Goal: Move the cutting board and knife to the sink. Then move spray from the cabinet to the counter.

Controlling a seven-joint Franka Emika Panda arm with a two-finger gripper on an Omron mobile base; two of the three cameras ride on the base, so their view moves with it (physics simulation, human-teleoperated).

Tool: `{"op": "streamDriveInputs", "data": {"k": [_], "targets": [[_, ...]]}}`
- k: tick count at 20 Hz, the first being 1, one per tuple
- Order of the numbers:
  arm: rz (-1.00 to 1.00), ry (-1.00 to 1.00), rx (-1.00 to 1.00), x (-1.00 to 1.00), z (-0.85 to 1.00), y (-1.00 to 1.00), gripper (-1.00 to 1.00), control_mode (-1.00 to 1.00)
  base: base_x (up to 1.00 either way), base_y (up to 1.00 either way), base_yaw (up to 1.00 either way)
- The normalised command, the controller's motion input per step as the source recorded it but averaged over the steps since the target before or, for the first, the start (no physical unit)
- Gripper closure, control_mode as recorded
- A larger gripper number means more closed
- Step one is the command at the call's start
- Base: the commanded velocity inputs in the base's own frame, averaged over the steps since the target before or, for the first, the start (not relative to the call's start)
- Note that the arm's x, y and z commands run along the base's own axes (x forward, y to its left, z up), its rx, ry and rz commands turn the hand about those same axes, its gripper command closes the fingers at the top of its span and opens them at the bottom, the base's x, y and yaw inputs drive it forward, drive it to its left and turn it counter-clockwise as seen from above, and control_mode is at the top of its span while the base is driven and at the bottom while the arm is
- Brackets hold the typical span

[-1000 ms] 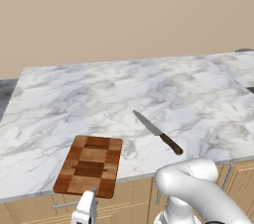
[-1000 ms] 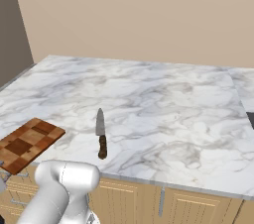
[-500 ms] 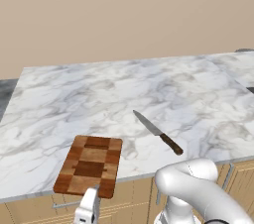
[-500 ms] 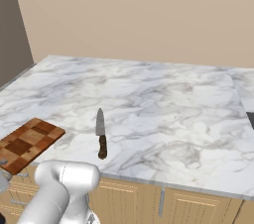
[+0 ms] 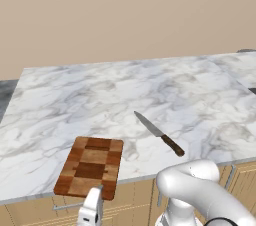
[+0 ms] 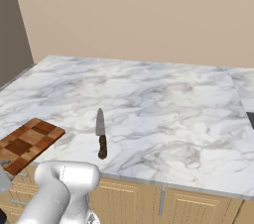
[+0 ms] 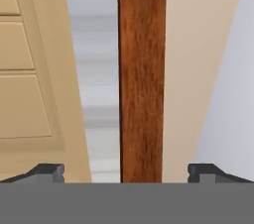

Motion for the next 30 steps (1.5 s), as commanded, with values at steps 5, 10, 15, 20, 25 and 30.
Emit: {"op": "streamDriveInputs", "data": {"k": [5,10,15,20,25,30], "targets": [[0.0,0.0,0.0,0.0,0.03,-0.06,1.0,-1.0,0.0,0.0,0.0],[0.0,0.0,0.0,0.0,0.04,-0.05,1.0,-1.0,0.0,0.0,0.0],[0.0,0.0,0.0,0.0,0.11,-0.08,1.0,-1.0,0.0,0.0,0.0],[0.01,0.0,0.01,-0.09,0.25,-0.1,1.0,-1.0,0.0,0.0,0.0],[0.03,0.0,0.03,-0.4,0.5,-0.11,1.0,-1.0,0.0,0.0,0.0],[0.0,0.01,0.02,-0.33,0.58,-0.17,1.0,-1.0,0.0,0.0,0.0]]}}
